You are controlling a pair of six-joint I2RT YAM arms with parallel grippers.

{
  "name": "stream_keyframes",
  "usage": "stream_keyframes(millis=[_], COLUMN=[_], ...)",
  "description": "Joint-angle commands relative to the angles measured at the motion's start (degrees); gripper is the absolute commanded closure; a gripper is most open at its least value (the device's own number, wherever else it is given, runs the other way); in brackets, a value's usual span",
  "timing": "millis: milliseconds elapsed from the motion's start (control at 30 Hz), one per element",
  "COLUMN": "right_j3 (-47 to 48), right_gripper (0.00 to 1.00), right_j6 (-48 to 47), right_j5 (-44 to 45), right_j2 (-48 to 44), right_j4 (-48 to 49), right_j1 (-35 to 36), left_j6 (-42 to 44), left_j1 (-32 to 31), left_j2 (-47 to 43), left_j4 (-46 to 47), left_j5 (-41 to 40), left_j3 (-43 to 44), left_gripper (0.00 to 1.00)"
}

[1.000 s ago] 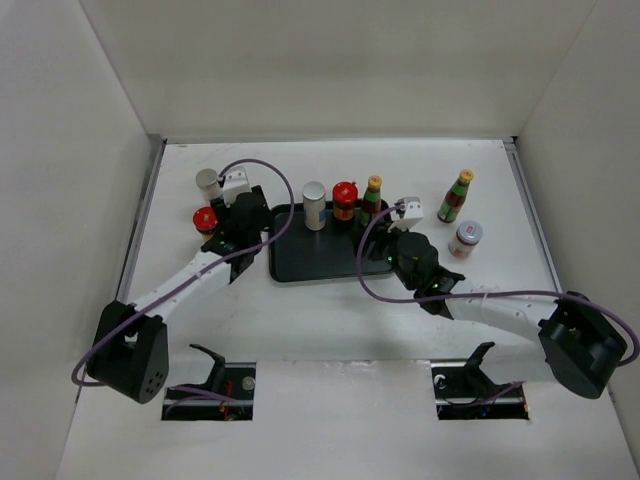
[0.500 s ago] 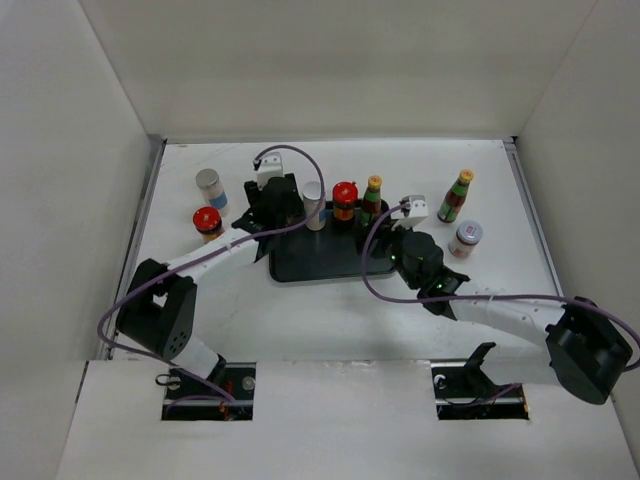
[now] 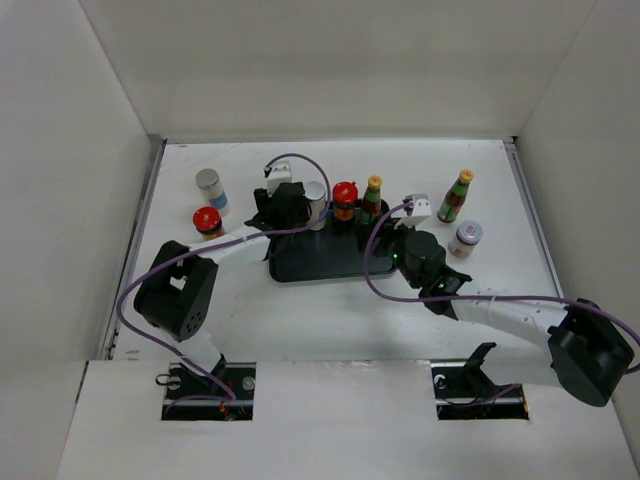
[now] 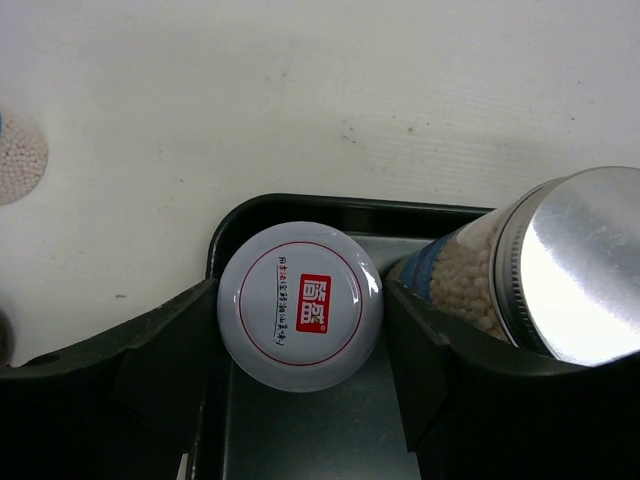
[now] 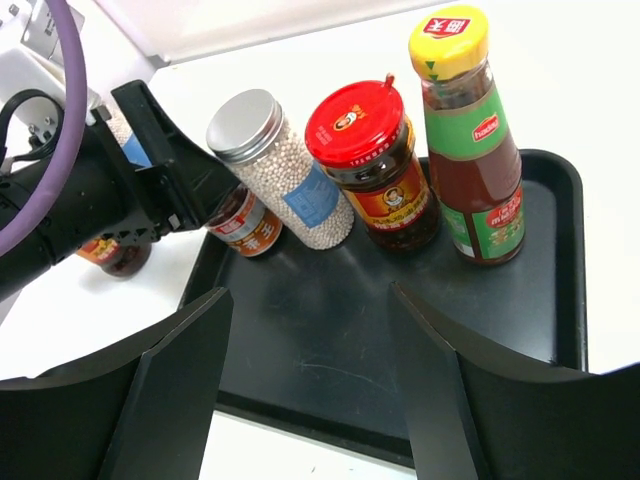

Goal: Organize the condiment bottles

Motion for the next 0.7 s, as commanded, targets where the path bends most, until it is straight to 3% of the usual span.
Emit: stream_keyframes(millis=[0, 167, 433, 533, 600, 667], right_j3=[-0.21, 0.05, 0.23, 0.23, 0.67, 1.19], right_gripper=[0.29, 0.29, 0.29, 0.41, 0.6, 0.71], right_j6=[0.04, 0.57, 0.83, 1.09, 1.53, 1.45], right_j5=[0.05, -0.47, -1.09, -1.18, -1.44, -1.7], right_j2=[-0.83, -0.3, 0.23, 0.66, 1.1, 1.11], right_j4=[3.03, 2.5, 2.5, 2.42, 1.71, 1.1], right_j1=[-0.28, -0.72, -0.72, -0.9, -0.9, -0.72], left_j6=[-1.52, -1.09, -5.12, -6.79, -8.11, -9.78], left_j1=[-0.44, -0.18, 2.72, 6.05, 9.3, 12.82], left_j2=[-2.58, -9.86, -26.9, -32.71, -35.88, -37.47], left_j4=[7.39, 7.74, -3.74, -11.04, -13.43, -13.53], left_j5=[-0.82, -3.62, -8.1, -10.57, -11.28, -11.02], left_j3=[0.73, -2.61, -9.02, -10.17, -12.18, -14.3], left_gripper=[0.32, 0.19, 0.19, 0.17, 0.16, 0.16])
